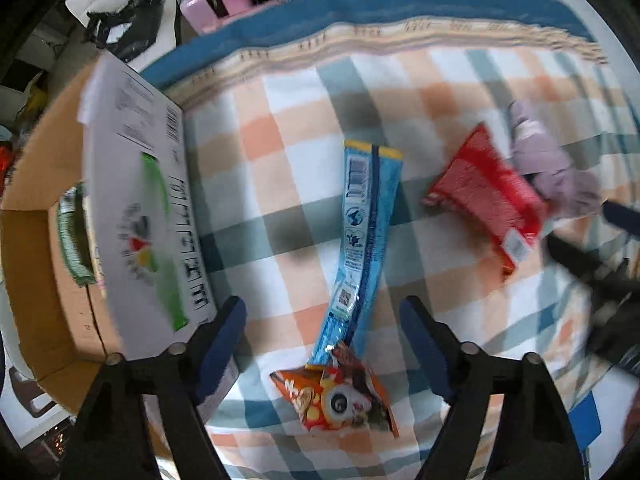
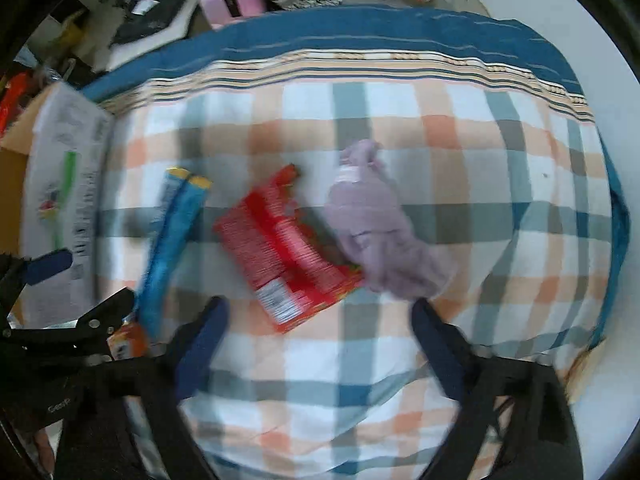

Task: Organize soft objects
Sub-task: 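Grasp the red snack bag with the left tool while the right tool grasps the lilac sock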

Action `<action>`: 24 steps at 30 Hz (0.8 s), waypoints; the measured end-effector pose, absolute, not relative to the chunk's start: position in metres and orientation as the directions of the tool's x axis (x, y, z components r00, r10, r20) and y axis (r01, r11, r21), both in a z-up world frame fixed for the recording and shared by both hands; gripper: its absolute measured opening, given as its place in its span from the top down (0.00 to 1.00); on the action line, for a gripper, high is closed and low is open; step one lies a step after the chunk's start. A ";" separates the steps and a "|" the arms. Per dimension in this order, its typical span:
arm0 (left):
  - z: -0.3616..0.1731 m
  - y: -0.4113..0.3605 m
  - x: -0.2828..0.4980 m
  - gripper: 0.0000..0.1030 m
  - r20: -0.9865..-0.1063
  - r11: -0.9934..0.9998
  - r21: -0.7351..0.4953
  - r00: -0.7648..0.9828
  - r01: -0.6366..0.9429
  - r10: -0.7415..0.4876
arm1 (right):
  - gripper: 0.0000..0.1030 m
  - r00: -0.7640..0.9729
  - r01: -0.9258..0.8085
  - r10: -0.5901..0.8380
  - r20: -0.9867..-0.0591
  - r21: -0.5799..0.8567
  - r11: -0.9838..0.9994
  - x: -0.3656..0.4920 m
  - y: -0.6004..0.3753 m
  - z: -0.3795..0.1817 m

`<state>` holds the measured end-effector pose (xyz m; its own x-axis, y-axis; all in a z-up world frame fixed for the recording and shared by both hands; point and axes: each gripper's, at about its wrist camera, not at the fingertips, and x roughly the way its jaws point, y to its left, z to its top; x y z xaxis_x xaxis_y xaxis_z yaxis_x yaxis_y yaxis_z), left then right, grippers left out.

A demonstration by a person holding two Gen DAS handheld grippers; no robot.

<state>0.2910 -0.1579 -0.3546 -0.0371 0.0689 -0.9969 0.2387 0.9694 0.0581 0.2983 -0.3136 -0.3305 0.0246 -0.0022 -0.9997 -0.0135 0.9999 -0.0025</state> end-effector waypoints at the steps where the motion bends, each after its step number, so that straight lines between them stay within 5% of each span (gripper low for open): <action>1: -0.361 -0.158 0.292 0.30 -0.996 0.970 0.062 -0.047 0.235 0.075 | 0.15 0.035 0.004 0.004 -0.999 0.004 1.000 0.302 -0.322 -0.331; 11: -0.364 -0.167 0.301 0.35 -0.994 0.980 0.098 -0.033 0.172 0.105 | 0.16 -0.082 -0.002 -0.020 -0.996 -0.020 1.000 0.342 -0.354 -0.383; 12: -0.355 -0.171 0.302 0.35 -0.996 0.984 0.083 -0.021 0.161 0.087 | 0.18 -0.097 -0.003 -0.018 -0.995 -0.017 1.000 0.344 -0.353 -0.390; 14: -0.344 -0.177 0.304 0.35 -0.998 0.986 0.065 -0.007 0.153 0.067 | 0.45 -0.111 0.000 -0.039 -0.993 -0.039 0.999 0.344 -0.354 -0.398; 17: -0.338 -0.189 0.307 0.35 -1.000 0.989 0.008 -0.028 0.146 0.012 | 0.58 -0.124 0.047 0.003 -0.992 -0.003 0.999 0.336 -0.365 -0.396; 24: -0.375 -0.225 0.309 0.35 -0.952 0.975 -0.223 -0.216 0.010 -0.216 | 0.58 -0.126 0.147 -0.010 -0.992 -0.029 0.989 0.305 -0.411 -0.379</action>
